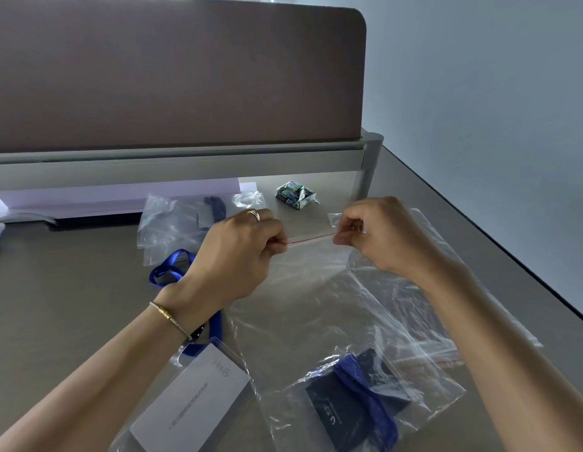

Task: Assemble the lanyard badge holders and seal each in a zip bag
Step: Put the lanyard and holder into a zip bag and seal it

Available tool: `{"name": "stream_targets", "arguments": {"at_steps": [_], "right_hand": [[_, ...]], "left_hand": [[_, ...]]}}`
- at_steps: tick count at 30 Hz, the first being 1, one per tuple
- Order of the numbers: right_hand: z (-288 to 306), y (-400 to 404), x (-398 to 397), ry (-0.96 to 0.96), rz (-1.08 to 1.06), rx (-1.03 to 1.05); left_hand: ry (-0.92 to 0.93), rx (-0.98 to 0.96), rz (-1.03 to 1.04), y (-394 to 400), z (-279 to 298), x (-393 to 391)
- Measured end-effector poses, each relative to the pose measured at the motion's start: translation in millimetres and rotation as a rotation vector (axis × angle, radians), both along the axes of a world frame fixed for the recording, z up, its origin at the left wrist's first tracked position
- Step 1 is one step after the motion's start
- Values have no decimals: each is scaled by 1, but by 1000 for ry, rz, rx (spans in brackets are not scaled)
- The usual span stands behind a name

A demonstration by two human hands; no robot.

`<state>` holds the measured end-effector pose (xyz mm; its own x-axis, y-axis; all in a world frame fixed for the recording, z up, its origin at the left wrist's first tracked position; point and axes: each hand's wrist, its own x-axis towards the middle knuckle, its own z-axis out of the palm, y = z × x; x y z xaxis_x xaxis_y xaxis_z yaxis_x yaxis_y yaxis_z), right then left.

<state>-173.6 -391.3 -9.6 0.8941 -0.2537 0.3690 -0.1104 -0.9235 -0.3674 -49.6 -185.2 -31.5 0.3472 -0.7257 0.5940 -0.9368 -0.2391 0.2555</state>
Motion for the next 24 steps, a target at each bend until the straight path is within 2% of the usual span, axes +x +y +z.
{"name": "stream_targets", "arguments": {"at_steps": [6, 16, 24], "right_hand": [[1, -3, -1, 21, -37, -14], [13, -31, -19, 62, -257, -106], [43, 13, -34, 99, -111, -33]], "left_hand": [[26, 6, 14, -1, -2, 0], [-20, 67, -3, -4, 9, -18], [-20, 217, -148, -8, 26, -70]]}}
